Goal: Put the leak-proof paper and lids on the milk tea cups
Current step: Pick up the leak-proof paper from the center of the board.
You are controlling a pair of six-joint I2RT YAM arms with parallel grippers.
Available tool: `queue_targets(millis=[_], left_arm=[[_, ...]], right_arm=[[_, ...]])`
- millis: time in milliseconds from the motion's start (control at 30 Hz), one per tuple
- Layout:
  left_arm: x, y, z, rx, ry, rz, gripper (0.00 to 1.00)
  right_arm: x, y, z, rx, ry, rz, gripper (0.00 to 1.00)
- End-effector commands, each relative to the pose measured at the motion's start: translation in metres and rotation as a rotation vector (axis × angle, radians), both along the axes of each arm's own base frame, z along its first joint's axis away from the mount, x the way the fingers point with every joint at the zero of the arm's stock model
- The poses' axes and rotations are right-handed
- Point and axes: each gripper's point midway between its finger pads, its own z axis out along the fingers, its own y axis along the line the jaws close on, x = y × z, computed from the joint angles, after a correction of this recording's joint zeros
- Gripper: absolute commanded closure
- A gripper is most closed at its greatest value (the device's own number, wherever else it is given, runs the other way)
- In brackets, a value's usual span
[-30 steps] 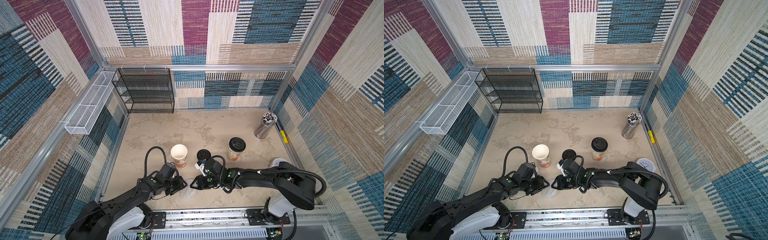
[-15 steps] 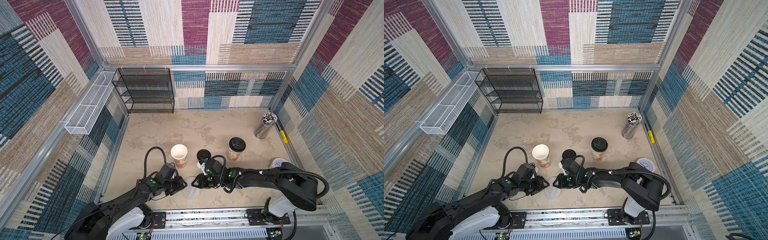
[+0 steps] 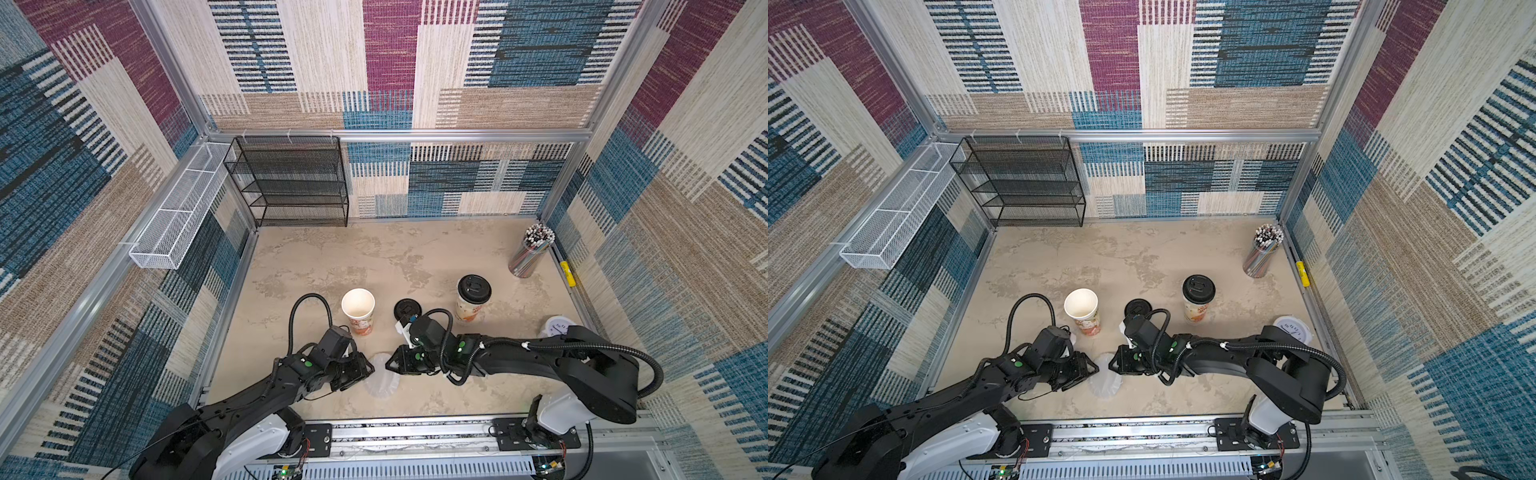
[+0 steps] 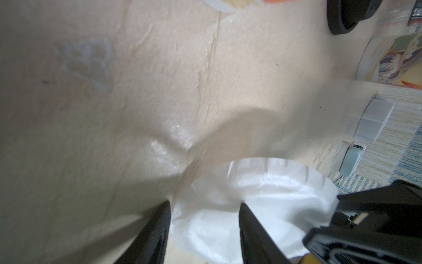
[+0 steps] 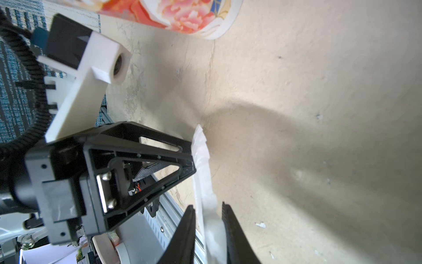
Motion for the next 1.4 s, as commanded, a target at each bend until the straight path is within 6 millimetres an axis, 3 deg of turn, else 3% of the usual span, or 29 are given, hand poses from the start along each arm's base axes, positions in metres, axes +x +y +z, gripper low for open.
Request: queue_targets(millis=[0,300,567,767,900,1033,1200,1367], left_arm=[[-0.054,0.056,-0.040,0.259,0.237,0.039,0.47],[-0.047,0.065,-0.029,0.305,0.200,0.085,0.43],[-0.017,0.097,0.022,0.390,0.031,0.273,0.38],[0.023,0.115,0.081,0.294,-0.076,0.383,0.33],[0.055,0.121,0.128,0.200,-0.176,0.410,0.27],[0.076,0.117,0.162,0.111,-0.240,0.412,0.23],[0.087,0.105,0.197,-0.010,-0.311,0.426,0.21],[0.084,0.097,0.215,-0.104,-0.342,0.439,0.18]], right_arm=[[0.004,0.001,0.005,0.003,-0.009,-0.021,0.79],[0.005,-0.001,0.011,-0.005,-0.035,-0.015,1.00],[0.007,-0.018,0.028,-0.081,-0.079,-0.022,1.00],[0.021,-0.024,0.081,-0.112,-0.174,-0.038,1.00],[0.034,-0.017,0.138,-0.040,-0.237,-0.041,1.00],[0.044,-0.003,0.188,0.061,-0.278,-0.021,1.00],[0.068,0.019,0.212,0.153,-0.293,-0.021,1.00],[0.100,0.041,0.201,0.144,-0.291,-0.029,1.00]])
